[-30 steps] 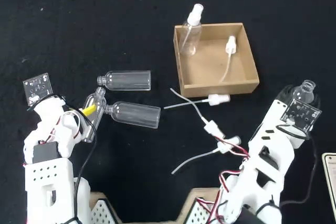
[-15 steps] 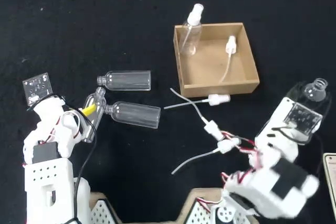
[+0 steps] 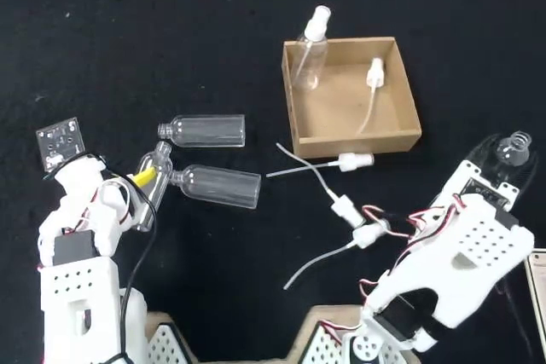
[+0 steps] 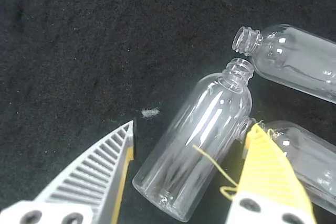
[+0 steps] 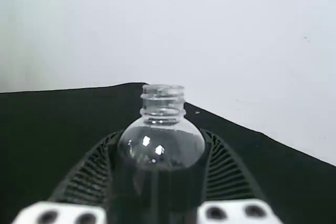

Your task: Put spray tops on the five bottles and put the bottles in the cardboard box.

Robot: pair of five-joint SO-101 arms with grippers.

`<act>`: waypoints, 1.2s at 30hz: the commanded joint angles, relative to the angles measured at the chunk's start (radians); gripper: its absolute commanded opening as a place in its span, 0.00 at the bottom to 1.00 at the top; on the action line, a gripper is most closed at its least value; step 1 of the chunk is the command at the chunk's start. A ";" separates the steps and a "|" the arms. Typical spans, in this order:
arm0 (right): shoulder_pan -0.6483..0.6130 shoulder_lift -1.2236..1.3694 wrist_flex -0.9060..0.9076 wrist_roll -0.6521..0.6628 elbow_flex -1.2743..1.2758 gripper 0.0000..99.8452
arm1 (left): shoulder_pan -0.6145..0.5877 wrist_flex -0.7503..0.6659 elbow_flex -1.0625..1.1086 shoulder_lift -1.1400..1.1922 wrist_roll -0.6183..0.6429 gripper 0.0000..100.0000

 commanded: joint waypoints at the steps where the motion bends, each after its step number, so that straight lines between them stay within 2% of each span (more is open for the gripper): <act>1: 0.031 0.019 -0.020 0.011 -0.041 0.06 | -0.001 -0.018 -0.010 -0.011 0.008 0.33; 3: 0.031 0.018 -0.021 0.011 -0.012 0.10 | -0.001 -0.018 -0.010 -0.011 0.006 0.33; 7: 0.021 0.018 -0.021 0.011 0.044 0.28 | -0.001 -0.018 -0.010 -0.011 0.006 0.33; 9: 0.021 0.018 -0.021 0.011 0.053 0.33 | -0.001 -0.018 -0.010 -0.011 0.006 0.33; 21: 0.021 -0.061 -0.021 0.009 0.110 0.33 | -0.001 -0.018 -0.013 -0.011 0.006 0.33; 24: 0.000 -0.186 -0.021 0.009 0.206 0.33 | -0.001 -0.018 -0.013 -0.011 0.006 0.33; 30: -0.083 -0.530 -0.006 0.009 0.470 0.43 | -0.005 -0.018 -0.015 -0.011 0.006 0.33; 36: -0.084 -0.854 0.081 0.009 0.630 0.40 | -0.007 -0.018 -0.013 -0.011 0.006 0.33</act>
